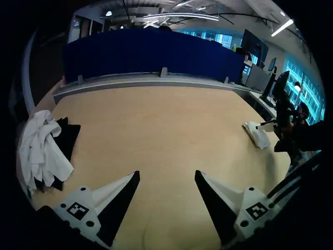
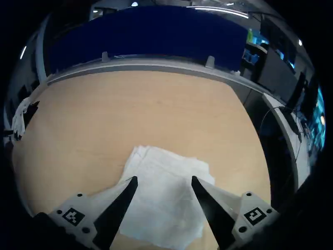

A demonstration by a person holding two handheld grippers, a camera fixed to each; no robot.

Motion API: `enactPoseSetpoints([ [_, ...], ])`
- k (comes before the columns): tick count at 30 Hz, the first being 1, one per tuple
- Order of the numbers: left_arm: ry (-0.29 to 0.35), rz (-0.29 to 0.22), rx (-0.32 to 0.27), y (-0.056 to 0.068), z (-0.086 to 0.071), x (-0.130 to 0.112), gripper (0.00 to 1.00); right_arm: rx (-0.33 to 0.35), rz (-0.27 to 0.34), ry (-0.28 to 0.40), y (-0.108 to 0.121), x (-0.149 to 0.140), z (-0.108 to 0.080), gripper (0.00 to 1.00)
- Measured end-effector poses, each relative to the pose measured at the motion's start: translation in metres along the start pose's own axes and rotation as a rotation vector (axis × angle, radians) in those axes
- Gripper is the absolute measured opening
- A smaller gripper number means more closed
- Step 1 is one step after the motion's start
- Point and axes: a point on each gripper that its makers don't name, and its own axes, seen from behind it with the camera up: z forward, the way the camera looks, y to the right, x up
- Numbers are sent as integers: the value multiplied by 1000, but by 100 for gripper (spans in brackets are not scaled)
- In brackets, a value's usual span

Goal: Fold towel

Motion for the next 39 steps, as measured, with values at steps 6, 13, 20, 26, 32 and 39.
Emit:
enactPoseSetpoints([
  [6, 1, -10, 14, 0, 0, -2, 98, 22, -26, -45, -3, -6, 19, 100],
  [13, 2, -13, 21, 1, 1, -3, 98, 43, -76, -56, -4, -9, 24, 100],
  [20, 2, -22, 20, -2, 6, -1, 98, 16, -71, -5, 0, 8, 17, 100],
  [26, 13, -23, 18, -6, 8, 2, 98, -13, -16, 121, -8, 42, -9, 100],
  [32, 32, -26, 13, -10, 12, 8, 98, -25, 65, 236, -30, 70, -45, 100],
  [39, 64, -28, 5, -13, 14, 17, 98, -47, 103, 372, -59, 96, -84, 100],
])
